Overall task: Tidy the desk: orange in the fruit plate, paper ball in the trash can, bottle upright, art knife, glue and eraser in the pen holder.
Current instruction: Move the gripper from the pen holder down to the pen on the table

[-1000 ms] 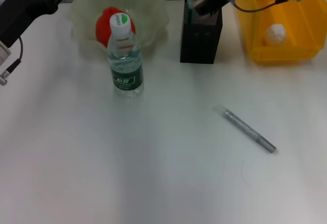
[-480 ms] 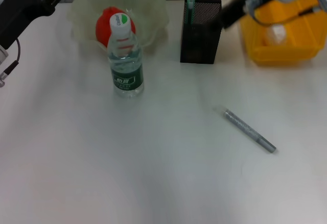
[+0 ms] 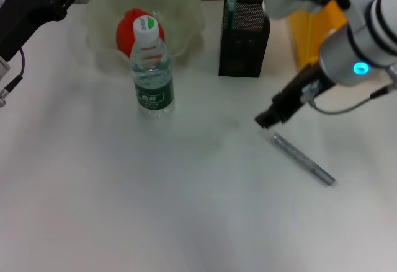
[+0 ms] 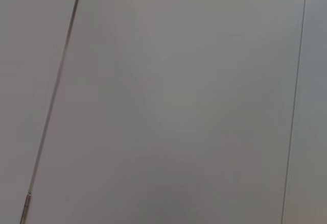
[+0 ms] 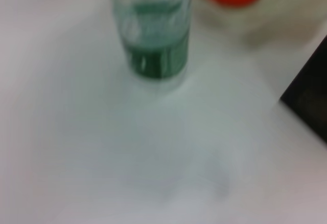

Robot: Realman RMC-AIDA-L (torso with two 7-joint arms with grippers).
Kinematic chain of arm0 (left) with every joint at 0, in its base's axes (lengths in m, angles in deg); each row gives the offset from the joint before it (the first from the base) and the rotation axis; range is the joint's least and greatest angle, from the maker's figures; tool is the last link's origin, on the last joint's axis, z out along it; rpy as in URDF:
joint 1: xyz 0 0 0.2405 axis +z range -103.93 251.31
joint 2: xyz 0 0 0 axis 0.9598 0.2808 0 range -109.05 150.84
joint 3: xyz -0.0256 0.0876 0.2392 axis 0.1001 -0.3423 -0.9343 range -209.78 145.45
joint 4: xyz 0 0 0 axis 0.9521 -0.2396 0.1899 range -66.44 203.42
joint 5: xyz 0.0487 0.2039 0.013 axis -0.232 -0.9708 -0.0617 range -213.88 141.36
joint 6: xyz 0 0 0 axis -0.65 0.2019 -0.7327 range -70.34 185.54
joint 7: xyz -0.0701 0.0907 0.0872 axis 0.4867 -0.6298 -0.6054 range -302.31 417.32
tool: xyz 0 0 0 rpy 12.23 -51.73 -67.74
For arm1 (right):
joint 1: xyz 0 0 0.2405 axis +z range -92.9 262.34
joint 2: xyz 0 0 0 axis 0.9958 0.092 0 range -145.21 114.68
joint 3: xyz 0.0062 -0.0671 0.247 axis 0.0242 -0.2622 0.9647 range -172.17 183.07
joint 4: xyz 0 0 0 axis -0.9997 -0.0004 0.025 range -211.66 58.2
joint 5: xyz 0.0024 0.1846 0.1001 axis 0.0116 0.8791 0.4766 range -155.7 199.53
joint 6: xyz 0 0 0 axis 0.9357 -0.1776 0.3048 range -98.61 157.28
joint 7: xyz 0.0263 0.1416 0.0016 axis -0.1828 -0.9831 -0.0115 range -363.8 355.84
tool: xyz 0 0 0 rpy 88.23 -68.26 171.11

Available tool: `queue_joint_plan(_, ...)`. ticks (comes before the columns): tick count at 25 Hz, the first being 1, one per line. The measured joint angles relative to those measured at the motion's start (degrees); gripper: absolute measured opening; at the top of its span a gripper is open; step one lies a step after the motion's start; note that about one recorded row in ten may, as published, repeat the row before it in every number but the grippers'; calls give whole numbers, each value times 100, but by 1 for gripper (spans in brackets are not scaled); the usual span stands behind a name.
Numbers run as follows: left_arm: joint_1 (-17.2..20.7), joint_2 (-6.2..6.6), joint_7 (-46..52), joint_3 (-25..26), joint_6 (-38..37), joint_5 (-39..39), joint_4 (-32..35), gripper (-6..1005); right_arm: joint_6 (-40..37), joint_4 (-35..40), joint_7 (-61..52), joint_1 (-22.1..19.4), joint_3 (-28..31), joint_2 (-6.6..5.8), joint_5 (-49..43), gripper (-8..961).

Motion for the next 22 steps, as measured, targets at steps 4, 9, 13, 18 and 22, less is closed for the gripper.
queue_joint_plan(4,6,0,-2,-2,-1,0,3,627,44,-338,-82,38,-200,4,-152,518)
queue_joint_plan(9,16,0,-15,18,-1,0,4,627,48,-554,-189,65,-342,11,-415,513)
queue_joint_plan(13,18,-11,-67,28,-3,0,0,627,75,-778,-194,59,-377,16,-399,502)
queue_joint_plan(18,17,-15,-67,32,-9,0,-3,627,214,-1050,-200,29,-441,23,-395,487)
queue_joint_plan(22,18,-17,-67,33,-16,0,0,627,295,-1187,-201,28,-462,24,-393,476)
